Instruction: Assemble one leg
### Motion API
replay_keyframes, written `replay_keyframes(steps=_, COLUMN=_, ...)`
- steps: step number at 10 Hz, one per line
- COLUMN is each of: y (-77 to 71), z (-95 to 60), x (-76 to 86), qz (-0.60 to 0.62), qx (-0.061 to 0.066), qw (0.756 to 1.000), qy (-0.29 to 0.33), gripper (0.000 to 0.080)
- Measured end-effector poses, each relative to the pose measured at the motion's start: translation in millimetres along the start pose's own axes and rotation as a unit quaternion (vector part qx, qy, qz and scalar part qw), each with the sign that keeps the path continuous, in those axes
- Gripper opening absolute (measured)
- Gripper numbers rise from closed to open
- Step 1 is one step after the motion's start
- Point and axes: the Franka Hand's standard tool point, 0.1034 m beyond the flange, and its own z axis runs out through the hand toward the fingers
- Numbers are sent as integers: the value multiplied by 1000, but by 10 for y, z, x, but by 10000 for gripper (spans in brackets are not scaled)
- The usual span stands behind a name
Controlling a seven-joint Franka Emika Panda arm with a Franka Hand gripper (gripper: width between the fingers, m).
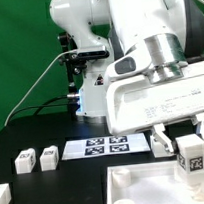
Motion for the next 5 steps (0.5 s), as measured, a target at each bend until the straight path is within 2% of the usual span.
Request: replay_keyframes(steps=5, y=-57, z=50, x=6, qz=-3, qx=2, qw=1000, qy=7, gripper=294)
